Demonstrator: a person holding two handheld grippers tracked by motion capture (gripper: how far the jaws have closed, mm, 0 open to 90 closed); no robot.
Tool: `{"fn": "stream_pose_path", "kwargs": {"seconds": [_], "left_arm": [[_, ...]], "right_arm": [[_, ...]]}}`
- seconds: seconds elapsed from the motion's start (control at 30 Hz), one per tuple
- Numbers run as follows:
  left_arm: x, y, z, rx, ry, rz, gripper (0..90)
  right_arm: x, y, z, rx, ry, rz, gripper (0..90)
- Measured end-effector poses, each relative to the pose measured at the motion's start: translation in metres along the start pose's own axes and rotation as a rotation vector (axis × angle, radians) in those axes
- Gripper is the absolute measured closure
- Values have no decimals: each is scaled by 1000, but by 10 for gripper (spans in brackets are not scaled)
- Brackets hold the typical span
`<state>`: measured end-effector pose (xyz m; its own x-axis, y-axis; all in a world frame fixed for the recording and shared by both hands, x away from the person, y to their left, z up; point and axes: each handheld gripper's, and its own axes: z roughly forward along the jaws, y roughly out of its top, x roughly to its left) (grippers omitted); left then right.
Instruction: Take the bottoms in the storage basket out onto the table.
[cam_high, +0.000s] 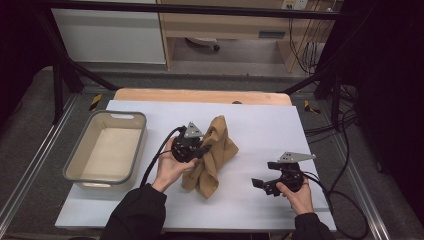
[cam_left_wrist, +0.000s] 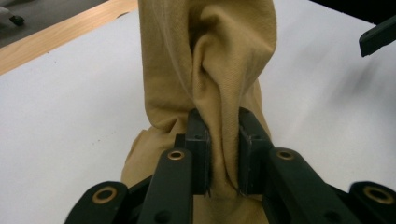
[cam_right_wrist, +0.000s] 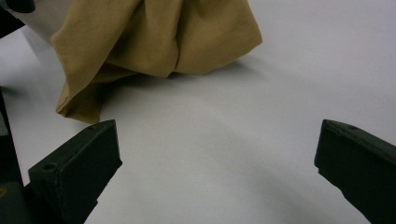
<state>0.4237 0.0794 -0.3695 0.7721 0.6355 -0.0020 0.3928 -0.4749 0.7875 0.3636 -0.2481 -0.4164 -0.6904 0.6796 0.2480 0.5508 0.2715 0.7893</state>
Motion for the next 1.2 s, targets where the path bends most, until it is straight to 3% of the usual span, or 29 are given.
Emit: {"fn": "stream_pose_path", "kwargs": {"seconds": [0.33,1.2], "left_arm": [[-5,-2,4,6,-10,17,716],[-3,0,-7,0,-7,-25,274]], "right_arm": [[0,0,0,-2,-1,1,7],[0,0,1,1,-4,-2,7]]}}
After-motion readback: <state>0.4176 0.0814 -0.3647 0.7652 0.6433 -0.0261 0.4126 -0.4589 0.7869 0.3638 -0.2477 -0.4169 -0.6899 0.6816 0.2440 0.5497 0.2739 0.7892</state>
